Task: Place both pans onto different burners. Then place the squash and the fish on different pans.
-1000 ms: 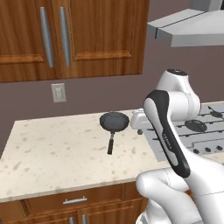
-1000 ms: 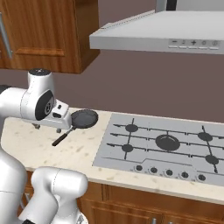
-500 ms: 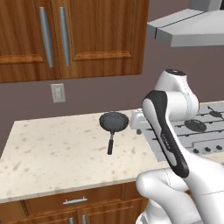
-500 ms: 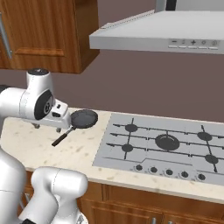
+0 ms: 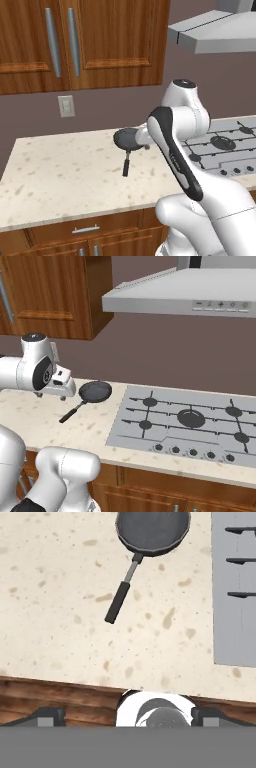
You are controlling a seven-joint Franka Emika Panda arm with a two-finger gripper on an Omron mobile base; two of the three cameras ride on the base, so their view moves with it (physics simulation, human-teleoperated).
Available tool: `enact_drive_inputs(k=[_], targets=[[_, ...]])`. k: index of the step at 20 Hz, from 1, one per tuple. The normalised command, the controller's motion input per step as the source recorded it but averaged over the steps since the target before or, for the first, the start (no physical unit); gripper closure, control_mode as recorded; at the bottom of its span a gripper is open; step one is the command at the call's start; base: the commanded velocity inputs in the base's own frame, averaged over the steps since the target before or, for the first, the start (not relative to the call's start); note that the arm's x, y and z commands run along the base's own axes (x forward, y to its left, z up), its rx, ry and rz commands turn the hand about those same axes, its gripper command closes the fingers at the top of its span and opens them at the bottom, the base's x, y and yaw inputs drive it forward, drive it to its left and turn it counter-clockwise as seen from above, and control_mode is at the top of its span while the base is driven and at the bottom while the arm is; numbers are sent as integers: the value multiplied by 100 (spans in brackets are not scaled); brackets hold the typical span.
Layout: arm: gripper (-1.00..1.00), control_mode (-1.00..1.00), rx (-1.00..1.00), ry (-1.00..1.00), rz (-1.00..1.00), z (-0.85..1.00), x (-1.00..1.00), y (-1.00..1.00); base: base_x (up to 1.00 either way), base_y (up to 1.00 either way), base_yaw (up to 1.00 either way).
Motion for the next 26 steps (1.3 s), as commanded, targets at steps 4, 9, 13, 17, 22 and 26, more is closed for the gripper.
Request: enact_drive_inputs(k=[4, 9, 13, 17, 22, 26], targets=[[-100, -100, 0, 0, 0, -5, 35, 15, 0, 0, 0], [-100, -100, 0, 0, 0, -19, 31, 10, 0, 0, 0], [-100, -100, 0, 0, 0, -35, 29, 10, 0, 0, 0], [-100, -100, 0, 0, 0, -34, 31, 9, 0, 0, 0], [-100, -100, 0, 0, -2, -28, 26, 8, 0, 0, 0], [-100, -100, -1, 0, -5, -25, 27, 8, 0, 0, 0]])
